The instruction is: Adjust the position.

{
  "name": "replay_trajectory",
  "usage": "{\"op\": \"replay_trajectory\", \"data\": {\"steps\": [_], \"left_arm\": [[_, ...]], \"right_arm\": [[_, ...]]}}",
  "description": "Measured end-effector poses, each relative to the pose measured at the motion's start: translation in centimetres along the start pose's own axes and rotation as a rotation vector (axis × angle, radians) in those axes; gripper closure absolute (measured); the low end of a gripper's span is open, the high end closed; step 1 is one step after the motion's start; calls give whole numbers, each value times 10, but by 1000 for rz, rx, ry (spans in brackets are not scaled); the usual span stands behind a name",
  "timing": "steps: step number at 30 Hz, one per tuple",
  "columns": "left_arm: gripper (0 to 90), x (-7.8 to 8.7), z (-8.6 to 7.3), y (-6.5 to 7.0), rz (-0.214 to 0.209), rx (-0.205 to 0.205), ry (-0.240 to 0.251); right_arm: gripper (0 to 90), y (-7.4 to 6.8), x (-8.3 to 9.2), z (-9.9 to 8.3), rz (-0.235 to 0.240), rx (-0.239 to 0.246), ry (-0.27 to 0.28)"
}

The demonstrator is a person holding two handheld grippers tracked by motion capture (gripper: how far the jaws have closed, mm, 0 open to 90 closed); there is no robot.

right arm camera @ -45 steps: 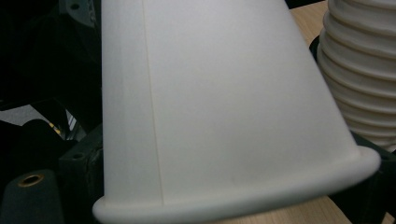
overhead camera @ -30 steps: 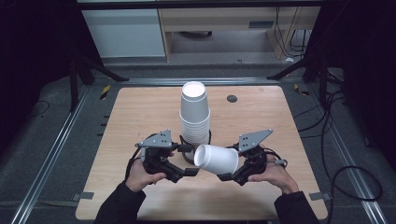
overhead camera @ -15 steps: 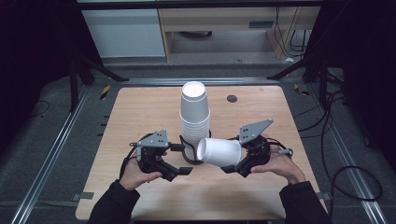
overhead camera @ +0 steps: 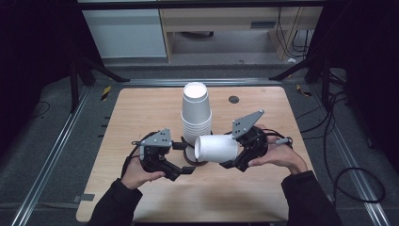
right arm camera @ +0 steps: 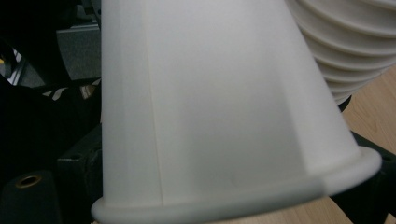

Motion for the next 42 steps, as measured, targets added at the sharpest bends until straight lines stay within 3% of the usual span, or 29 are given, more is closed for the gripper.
{"op": "replay_trajectory", "data": {"steps": [11,19,34,42], "left_arm": [[125,-7,0,4,-3,-10,-22],[117,-14,1,8,-16,-14,-40],[119,-32,0,8,-10,-17,-109],[146,-35,1,8,-13,-14,-123]], "right_arm": [[99,-4,-12,5,38,42,-95],[99,-9,-31,3,63,68,-174],[99,-13,-45,9,80,94,-217],[99,-14,-49,11,80,102,-226]]}}
Point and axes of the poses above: each handheld gripper's, and its own axes: x roughly backward along the jaws, z roughly out of its top, y roughly to its right, the point moved 3 cm from there along -x, roughly forward along the jaws, and after that the axes turned 14 degrees about x, right-handed, at the moved point
